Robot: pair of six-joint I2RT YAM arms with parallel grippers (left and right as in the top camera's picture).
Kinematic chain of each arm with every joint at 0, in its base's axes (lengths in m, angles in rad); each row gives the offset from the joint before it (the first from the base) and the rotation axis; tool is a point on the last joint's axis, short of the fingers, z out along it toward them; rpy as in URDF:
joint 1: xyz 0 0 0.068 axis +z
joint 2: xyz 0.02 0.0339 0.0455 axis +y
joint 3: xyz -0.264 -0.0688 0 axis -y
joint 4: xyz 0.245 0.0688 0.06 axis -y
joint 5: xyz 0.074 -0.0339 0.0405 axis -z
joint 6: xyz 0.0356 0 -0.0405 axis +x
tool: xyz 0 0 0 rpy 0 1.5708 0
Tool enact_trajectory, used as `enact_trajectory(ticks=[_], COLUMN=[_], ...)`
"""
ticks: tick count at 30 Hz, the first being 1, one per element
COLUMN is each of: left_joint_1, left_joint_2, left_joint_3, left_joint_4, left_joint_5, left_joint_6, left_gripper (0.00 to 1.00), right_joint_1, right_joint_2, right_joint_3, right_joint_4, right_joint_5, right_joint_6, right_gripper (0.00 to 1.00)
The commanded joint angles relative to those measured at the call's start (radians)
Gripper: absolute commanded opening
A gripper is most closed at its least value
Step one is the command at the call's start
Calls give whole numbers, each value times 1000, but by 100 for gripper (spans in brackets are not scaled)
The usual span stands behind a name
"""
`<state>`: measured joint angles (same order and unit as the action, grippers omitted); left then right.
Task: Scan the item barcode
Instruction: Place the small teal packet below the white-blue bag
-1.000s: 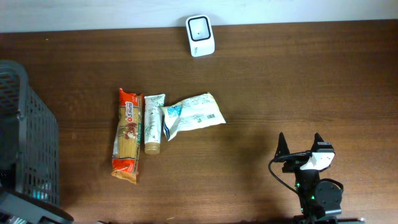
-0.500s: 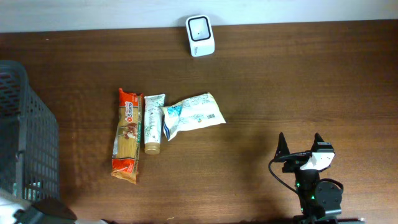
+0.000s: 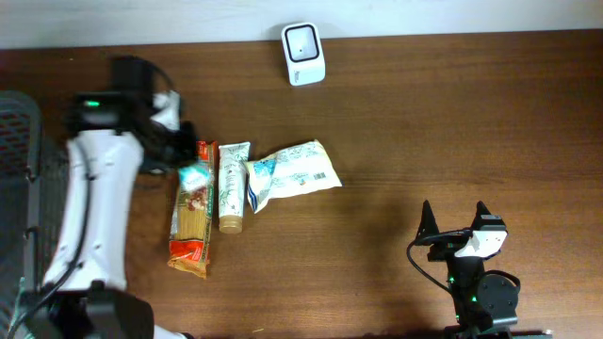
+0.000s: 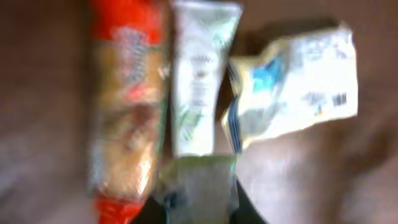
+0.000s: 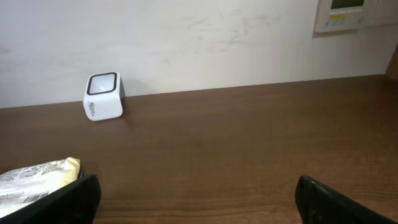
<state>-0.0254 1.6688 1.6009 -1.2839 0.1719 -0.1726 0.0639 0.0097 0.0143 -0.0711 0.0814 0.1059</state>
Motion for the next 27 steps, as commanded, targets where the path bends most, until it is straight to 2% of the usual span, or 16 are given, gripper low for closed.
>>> enact_trajectory(ticks=[1, 4, 6, 8, 11, 13, 15, 18, 23, 25, 27], left_joint_1=[-137, -256, -352, -405, -432, -430, -427, -375, -174, -13, 159], left_joint_2=[-12, -12, -12, -12, -12, -12, -14, -34, -72, -72, -74], left_joint_3=[-225, -372, -430, -439, -439, -439, -423, -285, 129, 316, 418], left_joint_4=[162, 298, 388, 413, 412, 414, 408, 311, 39, -84, -149], left_joint_5=[53, 53, 49, 0, -68, -69, -112, -177, -225, -225, -225], left_joint_6=[-14, -74, -74, -73, -73, -72, -57, -40, -10, -22, -79], left_gripper=[0, 0, 0, 2, 19, 45, 58, 75, 76, 75, 75], right_joint_1=[-5, -5, -5, -5, -5, -5, -5, -5, -5, -5, -5], right_joint_2=[-6, -6, -6, -6, -6, -6, -6, -6, -6, -6, -6], right_joint_3=[-9, -9, -9, -9, -9, -9, -9, -9, -9, -9, -9], right_joint_4=[-2, -2, -2, -2, -2, -2, -2, -2, -2, -2, -2], right_joint_5=[2, 2, 2, 2, 2, 2, 2, 2, 2, 2, 2], right_joint_6=[4, 4, 4, 4, 4, 4, 4, 4, 4, 4, 4], right_gripper=[99, 99, 99, 99, 99, 99, 99, 99, 99, 99, 99])
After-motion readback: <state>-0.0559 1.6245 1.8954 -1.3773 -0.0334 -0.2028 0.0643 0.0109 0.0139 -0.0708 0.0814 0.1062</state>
